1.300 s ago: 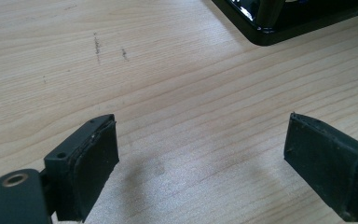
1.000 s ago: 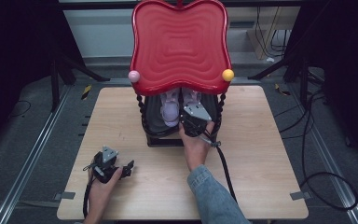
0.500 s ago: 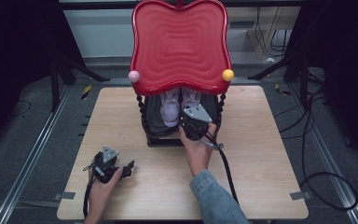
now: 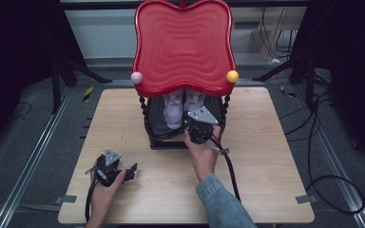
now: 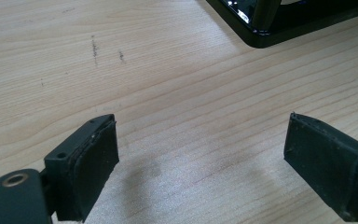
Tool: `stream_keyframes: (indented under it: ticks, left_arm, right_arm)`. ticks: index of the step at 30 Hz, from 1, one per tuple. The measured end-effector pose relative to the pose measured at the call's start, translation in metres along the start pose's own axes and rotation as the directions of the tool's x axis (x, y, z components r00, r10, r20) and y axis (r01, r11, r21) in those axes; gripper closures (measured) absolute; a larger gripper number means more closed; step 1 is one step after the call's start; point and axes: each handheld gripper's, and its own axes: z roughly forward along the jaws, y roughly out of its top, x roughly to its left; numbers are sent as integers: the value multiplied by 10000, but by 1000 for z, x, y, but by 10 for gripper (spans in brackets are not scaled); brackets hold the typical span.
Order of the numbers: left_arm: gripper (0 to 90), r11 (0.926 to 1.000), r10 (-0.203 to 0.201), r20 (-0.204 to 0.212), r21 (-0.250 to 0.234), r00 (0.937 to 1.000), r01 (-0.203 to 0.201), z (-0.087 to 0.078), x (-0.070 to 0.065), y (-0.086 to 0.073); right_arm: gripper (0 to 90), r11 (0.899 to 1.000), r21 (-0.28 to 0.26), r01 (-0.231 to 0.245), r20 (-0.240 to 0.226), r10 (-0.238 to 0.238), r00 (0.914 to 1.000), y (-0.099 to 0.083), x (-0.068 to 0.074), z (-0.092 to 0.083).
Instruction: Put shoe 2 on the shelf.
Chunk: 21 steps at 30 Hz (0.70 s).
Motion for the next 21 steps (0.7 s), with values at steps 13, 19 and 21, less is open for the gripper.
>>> stream_keyframes:
  ticks: [13, 19, 21]
  left_arm:
    - [90, 10000, 31, 25, 34, 10000, -31, 0, -1, 0]
    - [90, 10000, -11, 23, 30, 10000, 11, 0, 0, 0]
    - [90, 10000, 20, 20, 31, 10000, -20, 0, -1, 0]
  right_arm:
    - [847, 9995, 57, 321, -41, -321, 9995, 0, 2, 2]
    - [616, 9993, 136, 356, 73, -357, 9993, 1, 0, -2]
    - [539, 9992, 111, 385, 74, -385, 9992, 2, 0, -3]
